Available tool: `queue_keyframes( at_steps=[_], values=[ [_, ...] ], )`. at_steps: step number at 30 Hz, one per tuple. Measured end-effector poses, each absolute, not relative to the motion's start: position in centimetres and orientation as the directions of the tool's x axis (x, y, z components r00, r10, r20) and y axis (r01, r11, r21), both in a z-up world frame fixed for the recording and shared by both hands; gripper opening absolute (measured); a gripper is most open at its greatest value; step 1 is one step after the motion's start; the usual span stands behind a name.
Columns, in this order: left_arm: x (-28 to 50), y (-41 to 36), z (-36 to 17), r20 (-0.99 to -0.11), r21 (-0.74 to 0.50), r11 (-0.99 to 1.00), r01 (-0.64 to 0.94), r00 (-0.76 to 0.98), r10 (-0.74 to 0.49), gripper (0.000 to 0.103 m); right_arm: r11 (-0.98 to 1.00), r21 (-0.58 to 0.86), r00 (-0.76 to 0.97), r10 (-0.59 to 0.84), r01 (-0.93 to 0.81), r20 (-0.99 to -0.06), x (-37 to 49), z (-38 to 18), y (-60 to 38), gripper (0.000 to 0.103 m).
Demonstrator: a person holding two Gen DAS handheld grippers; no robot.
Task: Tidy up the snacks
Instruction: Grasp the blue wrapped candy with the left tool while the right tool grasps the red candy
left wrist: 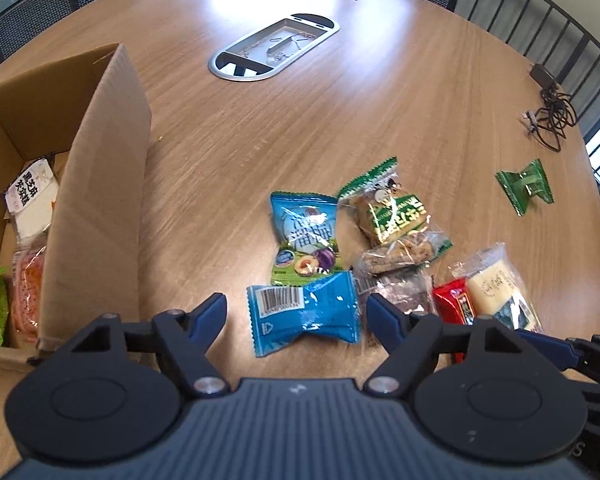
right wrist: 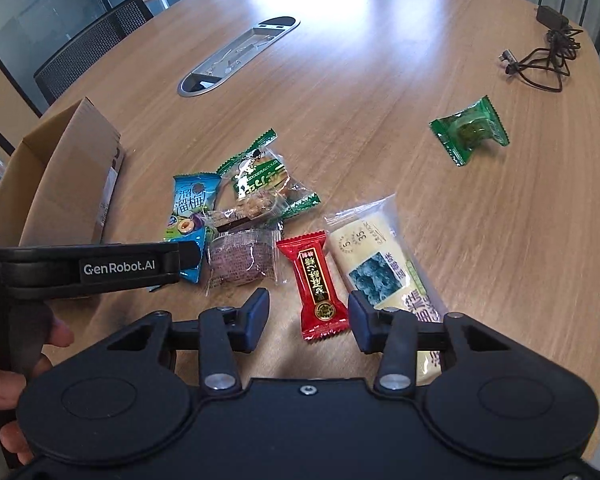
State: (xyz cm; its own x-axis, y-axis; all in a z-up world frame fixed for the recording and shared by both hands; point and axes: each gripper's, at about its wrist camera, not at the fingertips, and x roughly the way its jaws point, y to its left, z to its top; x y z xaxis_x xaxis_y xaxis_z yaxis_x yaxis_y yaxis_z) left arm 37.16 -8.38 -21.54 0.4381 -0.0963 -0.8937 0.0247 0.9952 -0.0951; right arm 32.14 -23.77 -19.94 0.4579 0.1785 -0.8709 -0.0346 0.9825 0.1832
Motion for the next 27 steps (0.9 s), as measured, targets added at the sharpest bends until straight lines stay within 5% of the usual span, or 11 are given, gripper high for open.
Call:
queue_keyframes(
  at_steps=[13, 23, 27],
  values=[
    [37.9, -8.0, -23.4, -0.908, -0.091, 0.996, 0.002, 0.410, -0.084, 0.073, 0.984, 0.164, 0.445, 0.180, -0.075, -0.877, 34.1, -21.2, -22.6, 0.044],
    [37.8, -7.9, -22.9, -0.905, -0.109, 0.994, 0.016, 0.411, -0.105, 0.041, 0.986, 0.138, 0.424, 0.165, -0.094, -0.891, 34.7, -22.3, -22.2, 0.043],
    [37.4, -7.7, -22.0, -0.900, -0.127, 0.992, 0.022, 0.417, -0.125, 0.027, 0.986, 0.133, 0.414, 0.161, -0.097, -0.896, 34.5, -22.7, -22.3, 0.022]
  ],
)
